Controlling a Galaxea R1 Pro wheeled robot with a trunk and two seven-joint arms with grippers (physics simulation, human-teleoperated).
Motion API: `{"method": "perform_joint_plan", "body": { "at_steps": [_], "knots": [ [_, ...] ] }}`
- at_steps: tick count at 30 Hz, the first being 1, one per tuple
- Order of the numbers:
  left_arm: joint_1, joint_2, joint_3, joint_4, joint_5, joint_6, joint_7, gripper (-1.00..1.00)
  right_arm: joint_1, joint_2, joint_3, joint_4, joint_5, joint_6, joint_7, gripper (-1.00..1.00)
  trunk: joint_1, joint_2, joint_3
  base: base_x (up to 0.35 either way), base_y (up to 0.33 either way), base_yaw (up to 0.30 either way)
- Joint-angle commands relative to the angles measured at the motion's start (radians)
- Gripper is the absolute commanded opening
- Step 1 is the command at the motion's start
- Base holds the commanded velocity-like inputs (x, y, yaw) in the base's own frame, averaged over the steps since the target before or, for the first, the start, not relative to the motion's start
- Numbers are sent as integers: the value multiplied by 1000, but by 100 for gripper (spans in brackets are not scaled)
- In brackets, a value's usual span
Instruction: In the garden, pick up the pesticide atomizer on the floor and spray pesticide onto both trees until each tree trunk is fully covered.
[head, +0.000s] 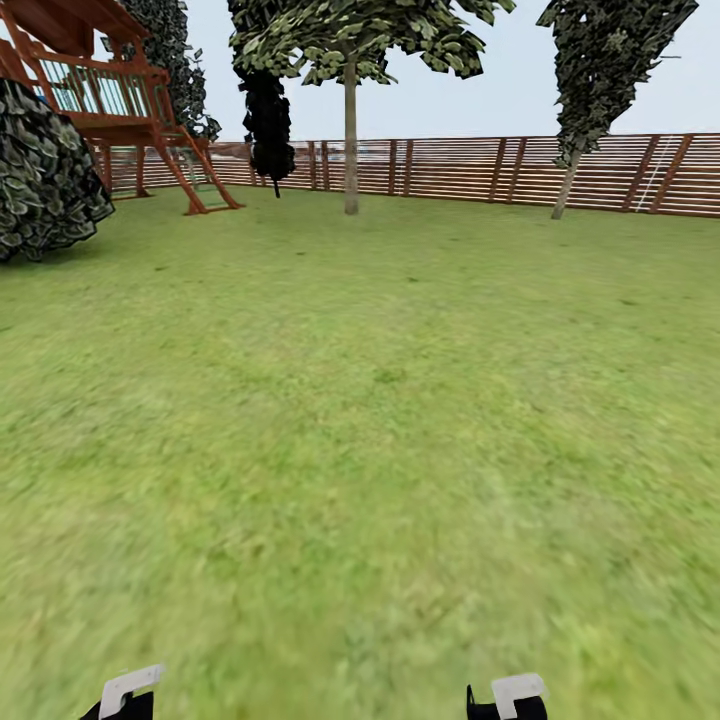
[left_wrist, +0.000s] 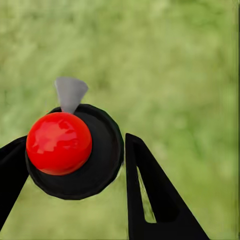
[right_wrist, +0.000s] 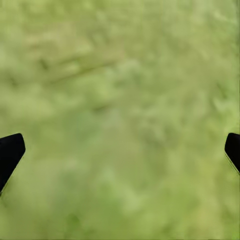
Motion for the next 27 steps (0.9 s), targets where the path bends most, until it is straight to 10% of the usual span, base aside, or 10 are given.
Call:
{"method": "perform_joint_plan", "body": {
  "at_steps": [1,27],
  "knots": [
    [0,0,0,0,-1,0,0,-100,0,0,0,0,0,0,0,100,0,0,0,337,0,0],
    [0,1,0,0,0,0,-1,-100,0,0,0,0,0,0,0,100,0,0,0,337,0,0]
  ]
}}
